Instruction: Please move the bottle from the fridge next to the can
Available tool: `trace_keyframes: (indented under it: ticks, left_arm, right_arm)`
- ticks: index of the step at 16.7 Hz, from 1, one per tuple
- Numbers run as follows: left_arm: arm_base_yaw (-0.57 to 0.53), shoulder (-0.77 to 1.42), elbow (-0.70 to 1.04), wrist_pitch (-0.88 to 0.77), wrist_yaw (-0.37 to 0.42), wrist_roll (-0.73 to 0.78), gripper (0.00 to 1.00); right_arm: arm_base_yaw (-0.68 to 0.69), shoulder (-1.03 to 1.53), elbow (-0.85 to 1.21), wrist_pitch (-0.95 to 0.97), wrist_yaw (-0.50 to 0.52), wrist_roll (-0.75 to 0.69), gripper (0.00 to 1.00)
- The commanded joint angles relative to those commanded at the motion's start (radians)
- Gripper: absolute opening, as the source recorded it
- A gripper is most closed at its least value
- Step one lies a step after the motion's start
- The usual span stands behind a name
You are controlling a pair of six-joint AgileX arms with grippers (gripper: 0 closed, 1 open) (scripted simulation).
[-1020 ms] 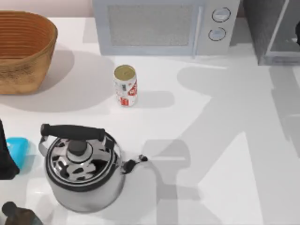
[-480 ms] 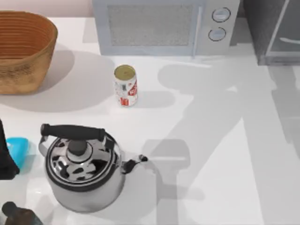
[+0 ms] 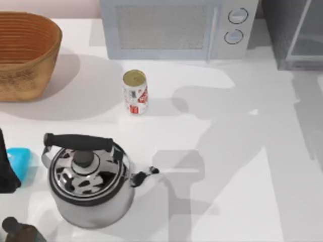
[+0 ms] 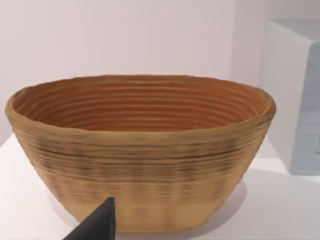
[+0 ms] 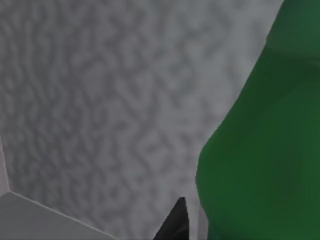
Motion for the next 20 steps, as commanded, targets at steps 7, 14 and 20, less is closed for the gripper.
trace_keyframes:
  ticks: [7, 14, 20]
  left_arm:
    - [0.0, 0.0, 0.0, 0.0, 0.0, 0.0, 1.0]
    - [0.0, 0.0, 0.0, 0.0, 0.0, 0.0, 1.0]
    - [0.0, 0.0, 0.0, 0.0, 0.0, 0.0, 1.0]
  right_arm:
    - [0.007, -0.223, -0.378, 0.156, 0.004, 0.004, 0.0]
    - [0.008, -0.297, -0.499, 0.204, 0.004, 0.006, 0.0]
    - [0.111, -0.232, -0.482, 0.226, -0.096, 0.023, 0.0]
